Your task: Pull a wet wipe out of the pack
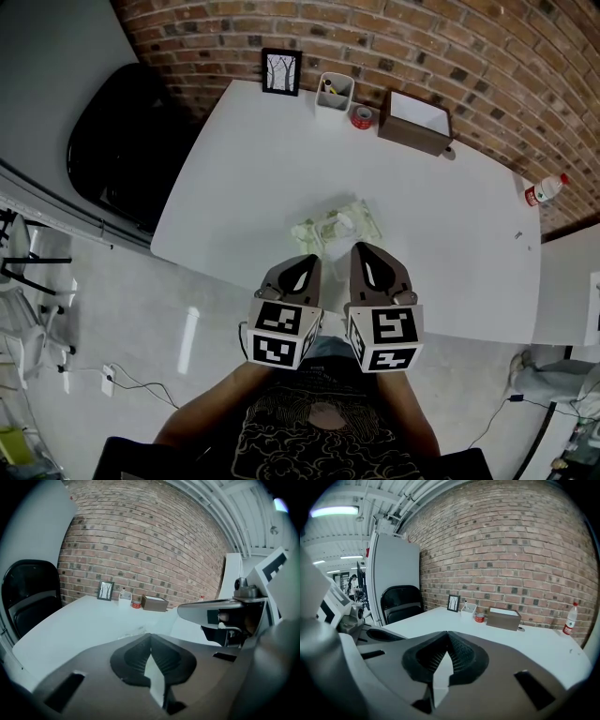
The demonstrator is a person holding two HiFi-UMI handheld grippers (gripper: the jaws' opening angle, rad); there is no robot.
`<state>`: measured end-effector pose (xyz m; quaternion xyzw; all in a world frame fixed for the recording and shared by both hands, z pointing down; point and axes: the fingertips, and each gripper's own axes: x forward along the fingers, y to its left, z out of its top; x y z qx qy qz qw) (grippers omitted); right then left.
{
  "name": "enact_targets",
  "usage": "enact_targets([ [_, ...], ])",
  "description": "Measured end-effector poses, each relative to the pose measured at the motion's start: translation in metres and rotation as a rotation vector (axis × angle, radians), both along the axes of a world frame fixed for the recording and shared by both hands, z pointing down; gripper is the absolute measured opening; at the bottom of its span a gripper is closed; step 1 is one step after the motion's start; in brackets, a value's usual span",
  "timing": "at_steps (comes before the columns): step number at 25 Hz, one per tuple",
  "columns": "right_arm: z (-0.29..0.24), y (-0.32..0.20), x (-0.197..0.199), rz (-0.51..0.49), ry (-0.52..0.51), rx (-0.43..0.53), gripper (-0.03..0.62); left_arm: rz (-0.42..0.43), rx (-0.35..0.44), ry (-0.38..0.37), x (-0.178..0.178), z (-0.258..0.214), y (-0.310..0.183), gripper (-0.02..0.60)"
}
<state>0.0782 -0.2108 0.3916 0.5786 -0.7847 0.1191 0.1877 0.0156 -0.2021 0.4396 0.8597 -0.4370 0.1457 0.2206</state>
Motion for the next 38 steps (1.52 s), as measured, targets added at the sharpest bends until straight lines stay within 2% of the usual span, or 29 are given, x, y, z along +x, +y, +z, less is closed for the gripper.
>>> enact_targets([
  [20, -0.017, 0.062, -0.016, 0.034, -0.009, 0.035, 0.017, 0.035, 0.057, 0.009, -0.013, -0.025, 0.049, 0.011],
  [38, -0.015, 0.129, -0.038, 0.043, 0.001, 0.046, 0.017, 0.064, 0.103, 0.015, -0.026, -0.037, 0.115, 0.011],
])
